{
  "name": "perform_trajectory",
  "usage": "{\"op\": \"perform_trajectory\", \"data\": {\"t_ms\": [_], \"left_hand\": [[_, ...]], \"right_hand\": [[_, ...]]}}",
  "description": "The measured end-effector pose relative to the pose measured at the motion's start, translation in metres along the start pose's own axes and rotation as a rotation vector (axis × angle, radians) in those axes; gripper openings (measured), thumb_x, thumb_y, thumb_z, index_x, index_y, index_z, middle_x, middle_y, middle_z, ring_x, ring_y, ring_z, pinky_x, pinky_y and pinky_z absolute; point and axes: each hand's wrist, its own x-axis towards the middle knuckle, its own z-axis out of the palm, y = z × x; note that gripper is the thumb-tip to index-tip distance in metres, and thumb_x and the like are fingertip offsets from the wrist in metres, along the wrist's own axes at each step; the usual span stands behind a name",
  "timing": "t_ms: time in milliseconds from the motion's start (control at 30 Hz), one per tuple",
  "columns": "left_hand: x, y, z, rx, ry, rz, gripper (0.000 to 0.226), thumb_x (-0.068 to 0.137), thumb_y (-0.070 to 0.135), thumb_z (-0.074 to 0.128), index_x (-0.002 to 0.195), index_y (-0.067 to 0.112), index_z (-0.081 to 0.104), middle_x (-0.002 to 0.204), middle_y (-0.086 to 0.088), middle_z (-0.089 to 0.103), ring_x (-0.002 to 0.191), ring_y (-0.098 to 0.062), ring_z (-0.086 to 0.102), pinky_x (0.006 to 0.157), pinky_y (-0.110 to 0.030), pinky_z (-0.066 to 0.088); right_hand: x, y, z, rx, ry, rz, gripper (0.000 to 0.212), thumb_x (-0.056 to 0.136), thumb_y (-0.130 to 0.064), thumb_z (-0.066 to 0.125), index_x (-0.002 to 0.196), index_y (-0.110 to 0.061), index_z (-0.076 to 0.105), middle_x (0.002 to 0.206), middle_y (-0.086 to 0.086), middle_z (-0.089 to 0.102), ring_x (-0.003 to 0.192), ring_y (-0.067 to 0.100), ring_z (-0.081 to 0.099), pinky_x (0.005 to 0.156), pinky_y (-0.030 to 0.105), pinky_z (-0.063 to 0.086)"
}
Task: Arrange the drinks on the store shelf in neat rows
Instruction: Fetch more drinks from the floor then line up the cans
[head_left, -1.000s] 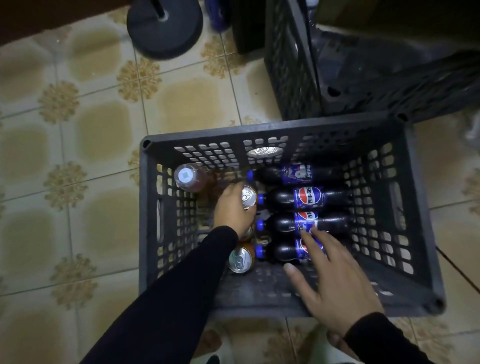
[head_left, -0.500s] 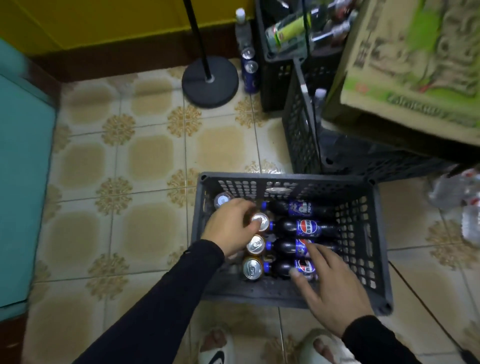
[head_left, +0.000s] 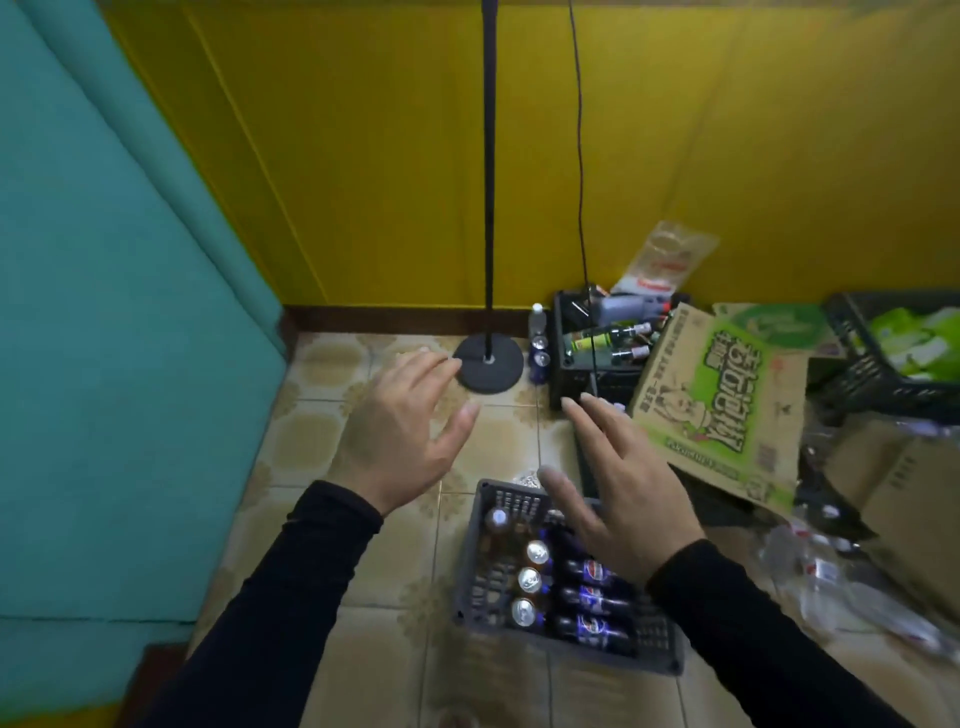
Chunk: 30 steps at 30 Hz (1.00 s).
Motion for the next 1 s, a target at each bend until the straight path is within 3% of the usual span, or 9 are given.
{"op": "perform_trajectory", "data": {"t_ms": [133, 333, 500, 667, 800, 1000], "left_hand": [[-0.044, 0.027, -0.101, 0.027, 0.151, -0.043, 0.055, 0.095, 0.045, 0.045, 0.126, 0.004, 0.066, 0.129, -0.013, 0.066, 0.124, -0.028, 0.059, 0.11, -0.041, 0.04], [-0.168, 0.084, -0.212, 0.19, 0.399, -0.141, 0.046, 0.094, 0.036, 0.05, 0.115, 0.0, 0.07, 0.116, -0.015, 0.071, 0.111, -0.03, 0.065, 0.101, -0.042, 0.049], [-0.293, 0.137, -0.283, 0.325, 0.522, -0.302, 0.046, 0.095, 0.036, 0.051, 0.113, -0.001, 0.071, 0.112, -0.014, 0.072, 0.11, -0.019, 0.056, 0.101, -0.026, 0.038], [-0.419, 0.184, -0.343, 0.416, 0.582, -0.535, 0.051, 0.095, 0.043, 0.047, 0.117, 0.003, 0.07, 0.114, -0.014, 0.071, 0.113, -0.013, 0.047, 0.098, -0.013, 0.027], [-0.518, 0.212, -0.383, 0.497, 0.66, -0.703, 0.053, 0.095, 0.047, 0.045, 0.121, 0.008, 0.07, 0.118, -0.01, 0.071, 0.113, -0.014, 0.051, 0.093, -0.02, 0.034], [-0.663, 0.231, -0.431, 0.61, 0.732, -0.934, 0.059, 0.093, 0.054, 0.042, 0.129, 0.013, 0.065, 0.125, -0.008, 0.068, 0.116, -0.016, 0.051, 0.089, -0.017, 0.033]], "right_hand": [[0.0, -0.069, -0.072, 0.044, 0.09, -0.179, 0.07, 0.099, -0.058, 0.035, 0.144, -0.005, 0.045, 0.143, 0.018, 0.048, 0.134, 0.034, 0.045, 0.105, 0.05, 0.044], [-0.043, -0.147, -0.139, 0.103, 0.129, -0.45, 0.072, 0.099, -0.061, 0.033, 0.145, -0.007, 0.044, 0.145, 0.016, 0.047, 0.136, 0.033, 0.043, 0.108, 0.048, 0.042], [-0.095, -0.216, -0.17, 0.134, 0.087, -0.65, 0.071, 0.097, -0.062, 0.033, 0.142, -0.009, 0.047, 0.146, 0.014, 0.048, 0.136, 0.032, 0.041, 0.109, 0.045, 0.038], [-0.154, -0.309, -0.187, 0.237, 0.009, -0.846, 0.08, 0.095, -0.07, 0.019, 0.146, -0.013, 0.041, 0.149, 0.011, 0.044, 0.138, 0.03, 0.042, 0.108, 0.046, 0.039], [-0.205, -0.379, -0.194, 0.326, 0.007, -1.018, 0.074, 0.097, -0.066, 0.025, 0.144, -0.012, 0.041, 0.145, 0.012, 0.048, 0.133, 0.031, 0.047, 0.104, 0.045, 0.042], [-0.289, -0.487, -0.176, 0.458, -0.033, -1.208, 0.072, 0.097, -0.065, 0.029, 0.14, -0.011, 0.047, 0.141, 0.013, 0.053, 0.128, 0.031, 0.051, 0.1, 0.044, 0.048]]}}
